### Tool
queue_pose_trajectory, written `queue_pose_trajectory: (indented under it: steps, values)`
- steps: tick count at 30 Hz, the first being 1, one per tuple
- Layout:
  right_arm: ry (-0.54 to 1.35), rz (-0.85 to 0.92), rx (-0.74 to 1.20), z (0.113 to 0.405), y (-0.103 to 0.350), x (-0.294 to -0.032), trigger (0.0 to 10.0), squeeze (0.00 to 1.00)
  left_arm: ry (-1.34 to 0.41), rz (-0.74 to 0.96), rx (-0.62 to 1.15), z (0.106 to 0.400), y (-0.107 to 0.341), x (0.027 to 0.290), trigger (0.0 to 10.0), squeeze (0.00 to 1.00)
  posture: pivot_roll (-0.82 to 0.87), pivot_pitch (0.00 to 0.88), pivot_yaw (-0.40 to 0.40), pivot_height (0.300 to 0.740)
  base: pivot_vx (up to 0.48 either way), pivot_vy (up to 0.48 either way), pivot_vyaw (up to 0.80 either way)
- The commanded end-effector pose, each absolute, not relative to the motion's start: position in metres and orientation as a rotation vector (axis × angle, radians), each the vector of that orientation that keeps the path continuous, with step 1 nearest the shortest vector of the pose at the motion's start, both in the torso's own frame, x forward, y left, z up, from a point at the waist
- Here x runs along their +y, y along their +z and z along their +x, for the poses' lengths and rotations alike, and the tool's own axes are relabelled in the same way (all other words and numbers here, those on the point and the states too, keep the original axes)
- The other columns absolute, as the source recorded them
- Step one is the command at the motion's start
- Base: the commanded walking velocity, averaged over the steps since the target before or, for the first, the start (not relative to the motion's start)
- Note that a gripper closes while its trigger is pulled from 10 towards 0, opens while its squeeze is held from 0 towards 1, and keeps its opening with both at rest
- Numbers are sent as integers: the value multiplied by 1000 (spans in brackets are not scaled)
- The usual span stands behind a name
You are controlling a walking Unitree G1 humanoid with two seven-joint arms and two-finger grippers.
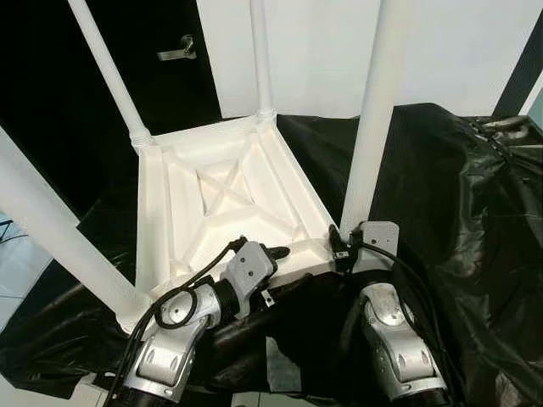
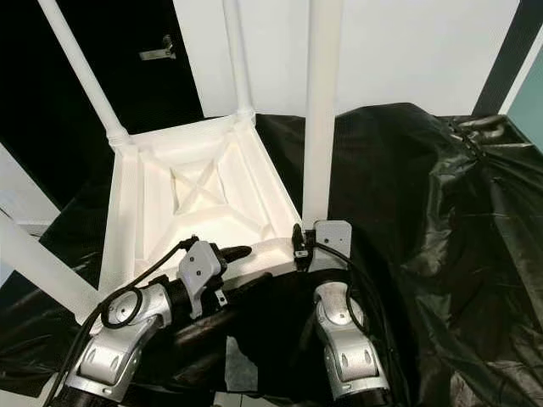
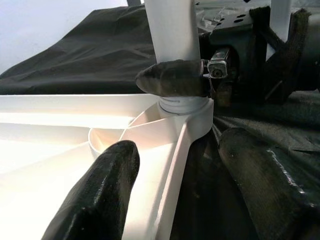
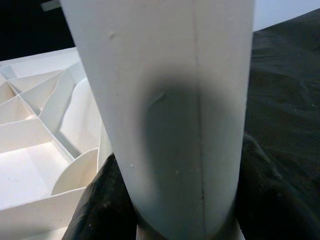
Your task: Building children table
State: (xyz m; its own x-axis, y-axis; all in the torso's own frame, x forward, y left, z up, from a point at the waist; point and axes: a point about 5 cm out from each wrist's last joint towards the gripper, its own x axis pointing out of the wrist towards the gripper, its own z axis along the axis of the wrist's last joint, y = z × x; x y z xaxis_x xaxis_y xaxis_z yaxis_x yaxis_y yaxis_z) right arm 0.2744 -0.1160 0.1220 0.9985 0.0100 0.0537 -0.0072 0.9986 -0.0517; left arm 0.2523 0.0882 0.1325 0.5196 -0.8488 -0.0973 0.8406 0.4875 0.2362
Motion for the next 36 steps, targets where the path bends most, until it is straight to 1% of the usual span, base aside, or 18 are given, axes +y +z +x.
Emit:
queue_pose_trajectory:
  steps: [1, 5, 6, 7, 13, 17, 18, 22, 27, 28, 31, 34, 36]
  values:
    - [-51, -58, -14, 271, 116, -125, 10000, 0, -993, 270, -28, 252, 131, 89, 10000, 0, 24, 0, 67, 740, 0, 0, 0]
    - [-13, -63, -27, 271, 118, -124, 10000, 0, -989, 270, -31, 253, 132, 88, 10000, 0, 25, 0, 64, 740, 0, 0, 0]
    - [-2, -61, -30, 271, 118, -124, 10000, 290, -988, 269, -31, 253, 132, 88, 10000, 0, 25, 0, 63, 740, 0, 0, 0]
    - [9, -65, -35, 271, 119, -124, 10000, 1000, -987, 269, -31, 253, 132, 88, 10000, 0, 25, 0, 64, 740, 0, 0, 0]
    - [82, -85, -76, 270, 126, -133, 10000, 1000, -983, 269, -28, 251, 131, 90, 10000, 0, 29, 0, 65, 740, 0, 0, 0]
    - [163, -96, -82, 268, 126, -138, 10000, 1000, -980, 269, -28, 252, 132, 91, 10000, 0, 29, 0, 68, 740, 0, 0, 0]
    - [208, -105, -83, 268, 127, -140, 10000, 20, -979, 271, -28, 252, 132, 92, 10000, 0, 28, 0, 73, 740, 0, 0, 0]
    - [264, -112, -81, 268, 128, -143, 10000, 0, -979, 273, -28, 252, 133, 93, 10000, 0, 28, 0, 77, 740, 0, 0, 0]
    - [458, -140, -97, 271, 132, -149, 10000, 0, -990, 278, -22, 252, 132, 95, 10000, 0, 22, 0, 91, 740, 0, 0, 0]
    - [458, -140, -97, 271, 132, -149, 10000, 0, -990, 278, -22, 252, 132, 95, 10000, 0, 22, 0, 91, 740, 0, 0, 0]
    - [584, -193, -98, 278, 136, -150, 10000, 0, -1001, 282, -22, 253, 132, 94, 10000, 0, 22, 0, 98, 740, 0, 0, 0]
    - [604, -203, -94, 281, 137, -151, 10000, 0, -1003, 283, -23, 253, 133, 94, 10000, 0, 24, 0, 99, 740, 0, 0, 0]
    - [661, -221, -90, 286, 139, -151, 10000, 0, -1002, 284, -23, 254, 133, 95, 10000, 0, 26, 0, 103, 740, 0, 0, 0]
